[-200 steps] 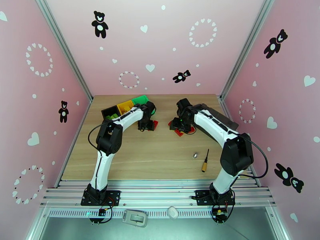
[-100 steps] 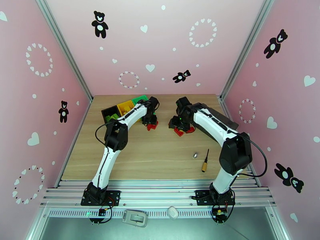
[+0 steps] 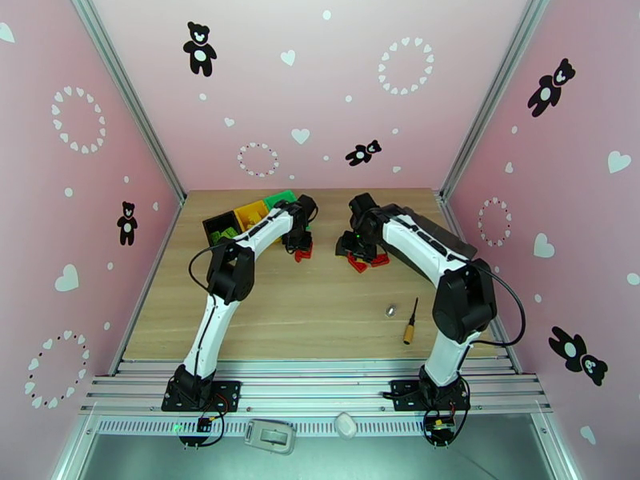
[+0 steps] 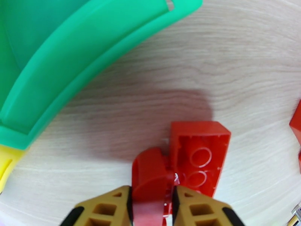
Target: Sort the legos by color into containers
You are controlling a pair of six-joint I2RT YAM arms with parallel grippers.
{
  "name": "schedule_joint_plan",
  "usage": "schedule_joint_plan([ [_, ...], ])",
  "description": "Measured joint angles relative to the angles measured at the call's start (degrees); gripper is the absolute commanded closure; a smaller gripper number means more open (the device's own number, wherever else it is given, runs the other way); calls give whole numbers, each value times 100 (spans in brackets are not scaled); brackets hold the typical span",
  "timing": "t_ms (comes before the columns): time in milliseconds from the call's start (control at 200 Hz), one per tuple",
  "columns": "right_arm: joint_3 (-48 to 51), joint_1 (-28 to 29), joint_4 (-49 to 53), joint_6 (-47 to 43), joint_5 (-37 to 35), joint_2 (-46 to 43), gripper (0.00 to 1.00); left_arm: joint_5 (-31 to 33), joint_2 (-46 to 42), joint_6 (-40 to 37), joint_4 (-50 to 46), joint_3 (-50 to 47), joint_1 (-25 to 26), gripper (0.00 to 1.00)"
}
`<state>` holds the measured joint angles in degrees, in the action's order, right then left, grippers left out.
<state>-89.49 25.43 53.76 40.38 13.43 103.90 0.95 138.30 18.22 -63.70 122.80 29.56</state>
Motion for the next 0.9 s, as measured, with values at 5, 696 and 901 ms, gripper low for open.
schedule_joint_plan([
  [5,-2,0,-2,2,-2,0,45,2,-7,0,0,-7,0,69],
  [696,-17,52,-79,13,46,20,46,-70,-772,240,-52,-184,-343,76],
  [901,-22,87,-92,20,166,22,46,-249,-767,566,-87,706,-935,75],
])
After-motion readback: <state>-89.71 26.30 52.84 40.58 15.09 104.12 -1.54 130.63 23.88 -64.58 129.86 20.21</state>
